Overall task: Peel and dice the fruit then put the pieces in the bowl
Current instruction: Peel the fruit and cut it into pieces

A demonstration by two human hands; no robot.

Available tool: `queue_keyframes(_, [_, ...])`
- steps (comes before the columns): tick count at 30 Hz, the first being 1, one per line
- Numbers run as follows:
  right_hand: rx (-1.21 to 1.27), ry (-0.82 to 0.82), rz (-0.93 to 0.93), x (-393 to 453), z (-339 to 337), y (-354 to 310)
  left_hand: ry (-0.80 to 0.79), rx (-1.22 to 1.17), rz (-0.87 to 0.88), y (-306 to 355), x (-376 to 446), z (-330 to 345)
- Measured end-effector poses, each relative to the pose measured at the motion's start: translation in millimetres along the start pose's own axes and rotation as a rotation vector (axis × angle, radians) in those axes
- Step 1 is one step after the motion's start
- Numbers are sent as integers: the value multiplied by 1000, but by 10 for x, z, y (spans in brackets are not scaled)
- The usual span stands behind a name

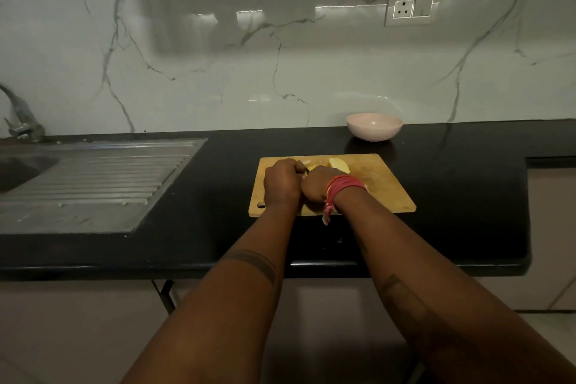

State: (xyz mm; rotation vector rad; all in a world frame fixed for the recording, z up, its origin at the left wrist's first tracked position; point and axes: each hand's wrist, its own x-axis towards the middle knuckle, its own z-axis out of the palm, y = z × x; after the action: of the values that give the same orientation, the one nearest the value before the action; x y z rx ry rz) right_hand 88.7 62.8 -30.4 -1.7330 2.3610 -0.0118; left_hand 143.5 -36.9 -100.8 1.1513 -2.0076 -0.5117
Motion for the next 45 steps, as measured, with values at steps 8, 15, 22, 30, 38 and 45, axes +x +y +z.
queue_keyframes(8, [-71, -65, -27, -102, -1, -47, -3, -22, -44, 2, 30, 10])
queue_keyframes(15, [78, -43, 50, -340, 16, 11, 15, -67, -93, 5, 14, 2])
queue_keyframes(22, [171, -41, 171, -477, 147, 182, -30, -58, -120, 29, 26, -26])
queue_keyframes(30, [235, 60, 173, -471, 77, 167, -10, -106, -127, 20, 0, -17])
queue_keyframes(38, [189, 56, 112, -334, 38, 29, -25, -108, -98, -9, 24, -28])
queue_keyframes(45, [51, 39, 54, -81, 25, -37, -41, -108, -94, -14, 52, -33])
